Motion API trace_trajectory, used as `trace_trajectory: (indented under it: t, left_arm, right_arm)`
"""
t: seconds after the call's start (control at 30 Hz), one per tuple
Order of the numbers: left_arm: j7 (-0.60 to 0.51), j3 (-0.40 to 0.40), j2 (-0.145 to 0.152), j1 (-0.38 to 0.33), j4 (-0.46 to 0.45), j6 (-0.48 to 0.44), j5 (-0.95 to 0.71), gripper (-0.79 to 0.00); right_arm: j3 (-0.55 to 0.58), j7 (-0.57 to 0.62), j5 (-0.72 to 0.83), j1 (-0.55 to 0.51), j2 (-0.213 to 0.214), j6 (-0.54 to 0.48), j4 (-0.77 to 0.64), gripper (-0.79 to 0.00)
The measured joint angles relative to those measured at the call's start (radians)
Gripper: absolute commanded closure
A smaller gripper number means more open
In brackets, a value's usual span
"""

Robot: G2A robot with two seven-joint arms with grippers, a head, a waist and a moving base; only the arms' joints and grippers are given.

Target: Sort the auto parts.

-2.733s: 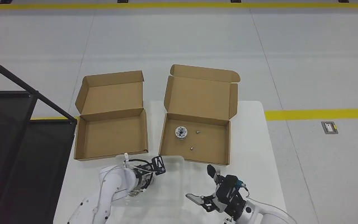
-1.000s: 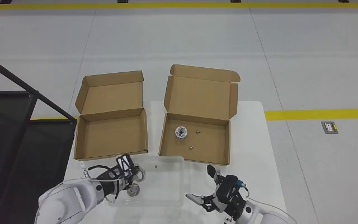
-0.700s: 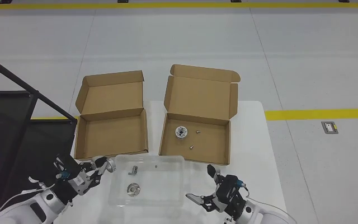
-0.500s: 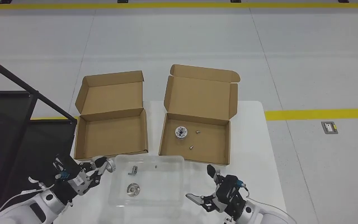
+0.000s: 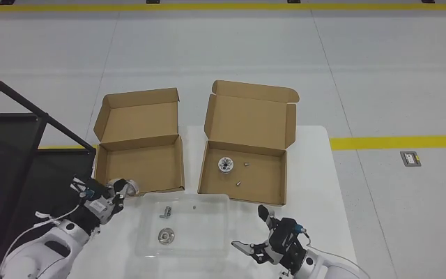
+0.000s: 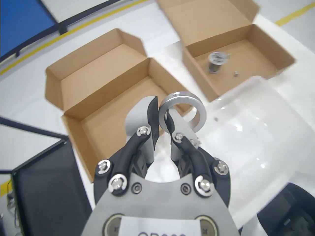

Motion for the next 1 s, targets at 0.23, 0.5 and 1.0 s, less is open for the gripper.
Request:
trace_trajectory:
  t: [0.23, 0.5, 1.0]
  left_arm:
    - [-0.156, 0.161, -0.006, -0.312, 0.327, 0.105, 0.045, 0.000]
    - [-0.175, 0.320, -0.026, -0.590, 0.707, 0.177, 0.149, 0.000]
    - [-0.138, 0.465, -0.067, -0.826, 1.088, 0.225, 0.196, -0.111]
  right_arm:
    - [0.000, 0.000, 0.000, 0.000, 0.000, 0.000, 0.000, -0.785]
    - [0.000, 0.000, 0.000, 0.000, 0.000, 0.000, 0.000, -0.785]
    - [0.000, 0.000, 0.000, 0.000, 0.000, 0.000, 0.000, -0.785]
